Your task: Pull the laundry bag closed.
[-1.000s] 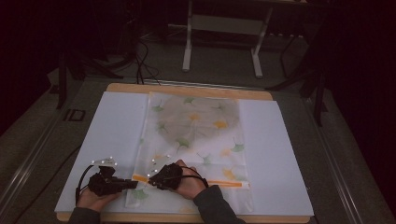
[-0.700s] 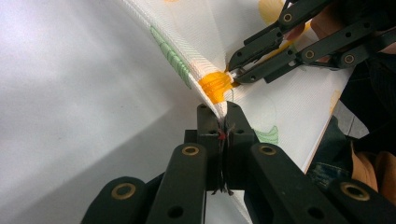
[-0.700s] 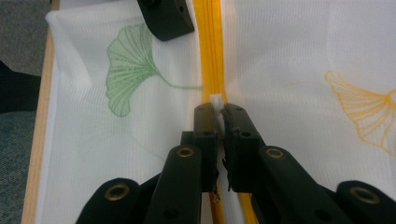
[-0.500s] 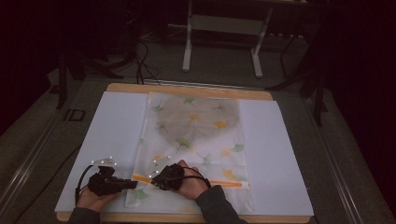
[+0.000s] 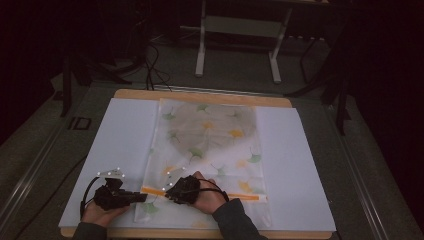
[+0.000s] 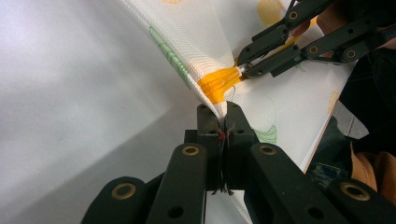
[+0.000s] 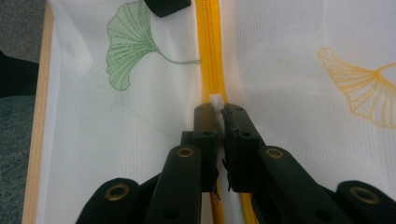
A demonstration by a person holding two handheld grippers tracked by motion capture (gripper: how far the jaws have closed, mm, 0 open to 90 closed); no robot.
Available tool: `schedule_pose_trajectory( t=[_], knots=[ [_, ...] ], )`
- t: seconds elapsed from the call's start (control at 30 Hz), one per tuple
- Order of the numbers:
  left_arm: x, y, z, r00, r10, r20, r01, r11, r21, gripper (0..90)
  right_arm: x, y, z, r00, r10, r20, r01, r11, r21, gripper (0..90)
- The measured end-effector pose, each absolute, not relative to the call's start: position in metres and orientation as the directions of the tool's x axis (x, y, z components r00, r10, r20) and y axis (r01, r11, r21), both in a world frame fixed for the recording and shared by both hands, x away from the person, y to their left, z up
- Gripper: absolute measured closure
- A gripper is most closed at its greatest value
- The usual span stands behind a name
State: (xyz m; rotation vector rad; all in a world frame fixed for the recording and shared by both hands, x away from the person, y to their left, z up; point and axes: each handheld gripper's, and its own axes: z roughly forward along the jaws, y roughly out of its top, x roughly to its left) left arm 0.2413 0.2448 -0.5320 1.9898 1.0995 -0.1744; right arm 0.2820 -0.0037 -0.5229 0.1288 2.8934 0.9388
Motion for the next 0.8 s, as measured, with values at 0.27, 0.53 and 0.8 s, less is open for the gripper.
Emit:
schedule_pose_trajectory(
  t=[0.27, 0.53, 0.8],
  knots=[
    [0.241, 0.245, -0.532, 0.606, 0.637, -0.475, 0.753, -0.267, 0.602, 88.3, 0.282, -0.008, -0.522, -0.992, 0.106, -0.071, 0.046, 0.817, 0.574, 84.5],
    [0.241, 0.245, -0.532, 0.607, 0.636, -0.475, 0.752, -0.268, 0.602, 88.3, 0.282, -0.011, -0.521, -0.992, 0.103, -0.075, 0.044, 0.829, 0.558, 84.5],
    [0.241, 0.246, -0.532, 0.607, 0.637, -0.475, 0.752, -0.268, 0.603, 88.3, 0.282, -0.016, -0.52, -0.991, 0.104, -0.078, 0.044, 0.834, 0.55, 84.5]
  ],
)
